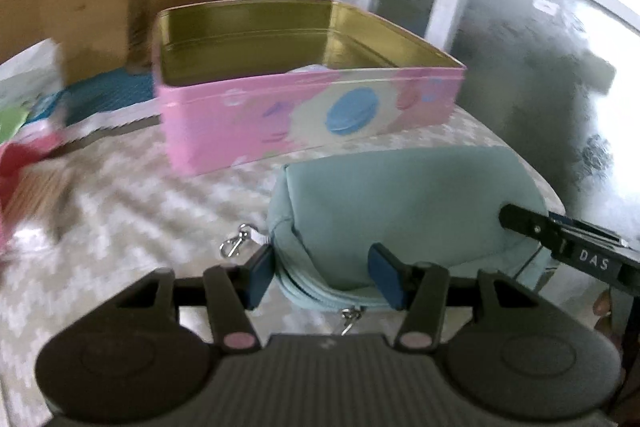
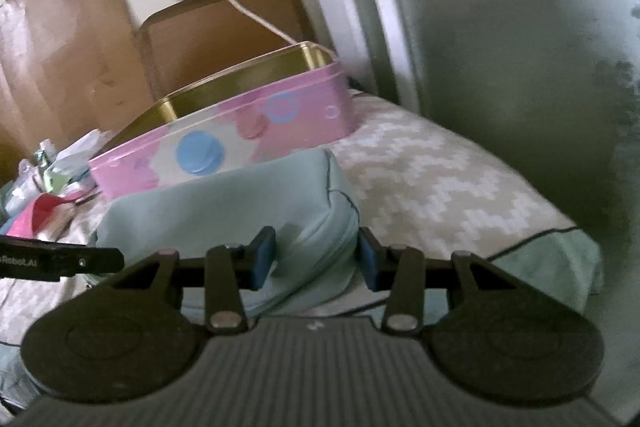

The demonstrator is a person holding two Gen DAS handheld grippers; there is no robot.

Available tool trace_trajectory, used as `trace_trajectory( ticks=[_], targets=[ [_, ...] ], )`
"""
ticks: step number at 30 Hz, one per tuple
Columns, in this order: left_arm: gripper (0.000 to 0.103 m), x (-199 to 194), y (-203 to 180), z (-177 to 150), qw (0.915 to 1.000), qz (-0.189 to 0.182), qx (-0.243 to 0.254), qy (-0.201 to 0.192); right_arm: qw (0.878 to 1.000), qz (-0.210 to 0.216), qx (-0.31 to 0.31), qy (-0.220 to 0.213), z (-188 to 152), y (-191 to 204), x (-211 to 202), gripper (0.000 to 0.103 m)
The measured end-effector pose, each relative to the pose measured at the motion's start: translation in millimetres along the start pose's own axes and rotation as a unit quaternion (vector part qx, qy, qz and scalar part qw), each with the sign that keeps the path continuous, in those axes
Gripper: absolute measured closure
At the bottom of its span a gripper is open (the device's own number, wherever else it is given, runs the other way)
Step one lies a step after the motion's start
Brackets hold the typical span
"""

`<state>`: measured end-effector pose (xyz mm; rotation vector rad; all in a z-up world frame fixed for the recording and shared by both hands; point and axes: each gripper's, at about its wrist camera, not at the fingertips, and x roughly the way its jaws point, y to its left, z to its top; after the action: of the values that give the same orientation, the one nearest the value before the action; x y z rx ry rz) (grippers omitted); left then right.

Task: Organize soft objects
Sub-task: 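Lower the teal pouch into the pink tin and open the left tool, then reach the right tool to the pink towel and close on it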

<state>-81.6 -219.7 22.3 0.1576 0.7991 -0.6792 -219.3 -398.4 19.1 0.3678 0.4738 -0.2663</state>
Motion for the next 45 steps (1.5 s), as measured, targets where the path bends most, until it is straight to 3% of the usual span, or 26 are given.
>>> trace_trajectory(
  ticks=[3, 6, 11, 15, 18, 23, 28, 31, 36, 40, 45],
  targets=[
    [0.05, 4.0, -12.5, -0.5, 0.9998, 0.008, 0.02, -0.005, 1.0, 0.001, 0.001, -0.005, -1.1, -7.0, -2.7, 0.056],
    [0.05, -1.9, -7.1, 7.4, 1.0, -0.005, 0.001, 0.0, 0.999, 0.011, -0.014, -0.037, 5.4, -3.4, -11.3, 0.057],
    [0.05, -34.0, 2.3, 47.0, 0.9974, -0.006, -0.007, -0.071, 0.991, 0.042, -0.047, -0.119, 55.0, 12.6, -18.2, 0.057],
    [0.05, -28.3, 20.7, 96.5, 0.9932, 0.026, -0.021, -0.112, 0.988, 0.056, -0.058, -0.134, 101.0, 28.4, 25.3, 0.057],
    [0.05, 0.5, 44.0, 128.3, 0.9899, 0.066, -0.045, -0.117, 0.992, 0.058, -0.057, -0.102, 125.9, 42.6, 83.0, 0.057],
    [0.05, 56.3, 82.2, 158.3, 0.9853, 0.116, -0.086, -0.091, 0.996, 0.045, -0.068, -0.042, 148.3, 62.9, 157.0, 0.057],
    [0.05, 84.8, 94.3, 165.5, 0.9835, 0.138, -0.098, -0.064, 0.998, 0.029, -0.055, 0.025, 154.8, 62.6, 186.2, 0.055],
    [0.05, 91.1, 89.9, 165.8, 0.9832, 0.146, -0.092, -0.06, 0.997, 0.009, -0.076, 0.032, 153.9, 67.5, 193.0, 0.052],
    [0.048, 81.6, 75.1, 162.1, 0.9827, 0.158, -0.059, -0.077, 0.997, 0.01, -0.072, 0.007, 151.4, 69.5, 174.6, 0.052],
    [0.048, 52.7, 65.7, 152.9, 0.9812, 0.156, -0.047, -0.103, 0.996, 0.025, -0.06, -0.053, 140.4, 72.5, 128.5, 0.052],
    [0.048, 22.4, 57.2, 131.5, 0.9823, 0.145, -0.035, -0.114, 0.993, 0.053, -0.048, -0.091, 104.9, 79.7, 72.4, 0.052]
  ],
)
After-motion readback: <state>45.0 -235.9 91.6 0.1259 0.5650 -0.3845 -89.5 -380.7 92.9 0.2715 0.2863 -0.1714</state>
